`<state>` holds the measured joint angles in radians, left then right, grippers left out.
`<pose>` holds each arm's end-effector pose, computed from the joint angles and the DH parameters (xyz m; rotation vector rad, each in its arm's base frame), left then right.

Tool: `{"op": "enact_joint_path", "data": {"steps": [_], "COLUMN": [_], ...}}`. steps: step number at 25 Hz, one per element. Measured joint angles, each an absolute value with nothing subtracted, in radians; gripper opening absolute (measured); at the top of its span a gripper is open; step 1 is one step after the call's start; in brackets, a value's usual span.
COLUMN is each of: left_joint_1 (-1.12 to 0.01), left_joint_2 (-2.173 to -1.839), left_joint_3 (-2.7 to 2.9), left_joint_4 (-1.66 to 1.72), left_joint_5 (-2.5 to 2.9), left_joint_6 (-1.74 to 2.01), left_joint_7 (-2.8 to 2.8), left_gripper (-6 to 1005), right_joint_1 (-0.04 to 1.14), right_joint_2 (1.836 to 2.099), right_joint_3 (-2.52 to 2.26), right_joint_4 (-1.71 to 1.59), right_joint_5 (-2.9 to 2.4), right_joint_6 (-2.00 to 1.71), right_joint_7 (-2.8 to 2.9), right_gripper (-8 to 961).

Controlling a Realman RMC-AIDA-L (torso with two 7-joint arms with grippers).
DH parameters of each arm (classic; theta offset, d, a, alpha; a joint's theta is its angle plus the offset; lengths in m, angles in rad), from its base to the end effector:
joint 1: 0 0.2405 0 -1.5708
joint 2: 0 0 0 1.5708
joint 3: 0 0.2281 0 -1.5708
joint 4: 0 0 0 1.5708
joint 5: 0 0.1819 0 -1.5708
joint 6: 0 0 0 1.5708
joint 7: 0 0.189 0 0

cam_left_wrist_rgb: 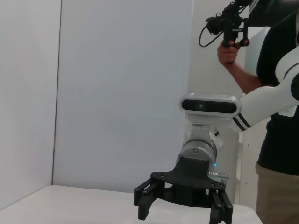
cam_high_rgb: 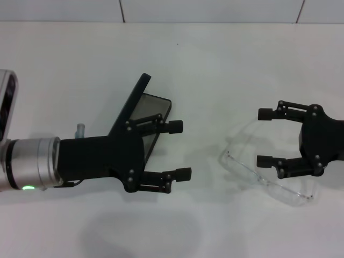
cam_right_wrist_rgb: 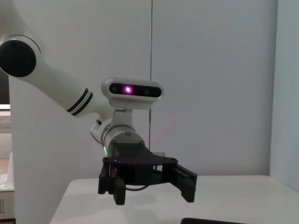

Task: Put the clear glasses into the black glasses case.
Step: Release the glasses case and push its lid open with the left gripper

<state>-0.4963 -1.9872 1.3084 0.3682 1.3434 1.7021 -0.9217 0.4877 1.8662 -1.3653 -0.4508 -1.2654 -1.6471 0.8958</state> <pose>-0.1686 0.2506 -0.0434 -2.8604 -0.1540 -1.1202 0.1865 0.2778 -0.0067 -2.8115 -0.0104 0.9352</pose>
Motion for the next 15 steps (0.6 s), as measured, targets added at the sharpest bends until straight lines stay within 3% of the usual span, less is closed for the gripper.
{"op": "enact_joint_path", "data": {"steps": [15], "left_joint_1": [-0.486], "left_joint_2": [-1.991], "left_joint_3": [1.255], "left_joint_4": [0.394], "left_joint_5": [1.340], "left_joint_6": [1.689], "left_joint_7": [-1.021], "left_gripper": [887], "right_joint_1": [0.485], "right_joint_2": [1.868], "right_joint_3": [-1.365], "right_joint_4": [-0.452], "right_joint_5": [-1.275], "right_joint_6": [-1.647], "right_joint_7": [0.887], "right_gripper": [874]}}
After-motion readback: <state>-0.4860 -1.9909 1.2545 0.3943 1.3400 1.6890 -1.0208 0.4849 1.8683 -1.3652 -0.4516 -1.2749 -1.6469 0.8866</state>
